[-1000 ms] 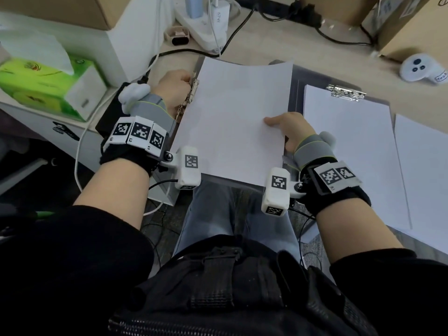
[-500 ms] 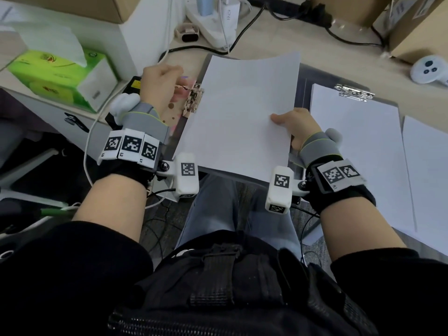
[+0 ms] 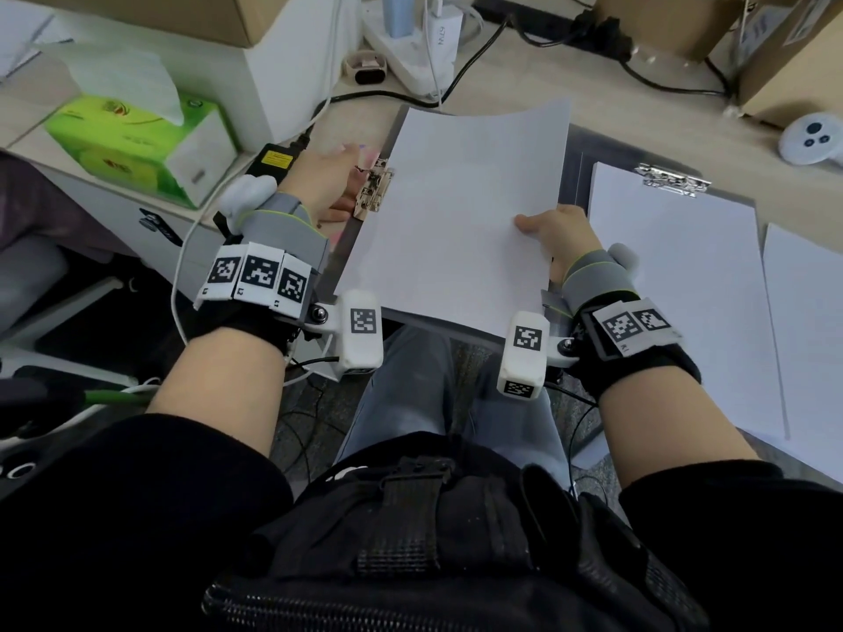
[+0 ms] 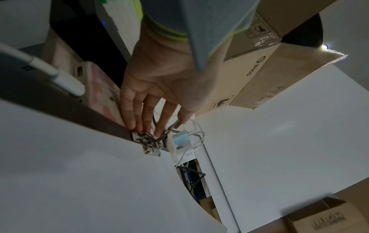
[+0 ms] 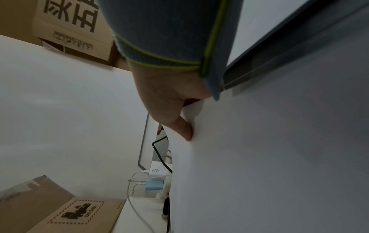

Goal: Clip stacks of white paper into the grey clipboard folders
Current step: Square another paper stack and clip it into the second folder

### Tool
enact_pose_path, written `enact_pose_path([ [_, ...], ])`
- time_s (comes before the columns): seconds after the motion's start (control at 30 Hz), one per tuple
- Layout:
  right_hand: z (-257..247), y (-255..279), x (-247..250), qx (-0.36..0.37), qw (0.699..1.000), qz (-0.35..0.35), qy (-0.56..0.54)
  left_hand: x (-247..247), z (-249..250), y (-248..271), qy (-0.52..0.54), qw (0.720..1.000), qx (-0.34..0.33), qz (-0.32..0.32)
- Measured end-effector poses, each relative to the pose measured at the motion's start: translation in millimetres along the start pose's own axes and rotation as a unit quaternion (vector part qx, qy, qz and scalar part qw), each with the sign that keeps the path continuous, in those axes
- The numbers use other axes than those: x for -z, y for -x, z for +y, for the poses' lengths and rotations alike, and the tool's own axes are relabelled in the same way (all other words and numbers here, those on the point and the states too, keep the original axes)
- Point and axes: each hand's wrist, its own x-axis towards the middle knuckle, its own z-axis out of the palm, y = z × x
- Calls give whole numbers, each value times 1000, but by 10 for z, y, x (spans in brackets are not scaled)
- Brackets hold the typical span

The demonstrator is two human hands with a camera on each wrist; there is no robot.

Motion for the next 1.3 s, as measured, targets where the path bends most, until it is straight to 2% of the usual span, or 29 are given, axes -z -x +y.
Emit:
enact_pose_path([
  [0.1, 3, 3, 10, -4, 1000, 1, -2, -22, -29, 8, 21, 1000, -8, 3],
  [0.2, 10, 19, 4, 1, 1000, 1, -3, -11, -47, -12, 10, 999, 21, 33],
  [0.3, 23, 18, -14, -3, 1000, 1, -3, -2, -22, -29, -37, 997, 71, -5],
  [0.53, 54, 19, 3, -8, 1000, 7, -20, 0, 90, 9, -62, 990, 96, -82],
  [0.63, 54, 14, 18, -1, 1000, 5, -20, 47, 125, 14, -35, 985, 130, -112],
  [0.83, 52, 36, 22, 3, 1000, 0, -11, 130, 115, 4, 73, 974, 141, -164],
  [0.9, 58, 48, 17, 9, 1000, 2, -13, 168, 50, 0, 113, 970, 126, -174],
  [0.97, 55, 60, 17, 8, 1000, 3, -20, 175, -32, 1, 127, 972, 100, -168],
  [1.13, 60, 35, 28, 4, 999, 4, -32, 122, -147, -66, 116, 985, 59, -110],
  [1.3, 65, -1, 34, 8, 1000, 15, -24, 24, -112, -51, 95, 987, 83, -98],
])
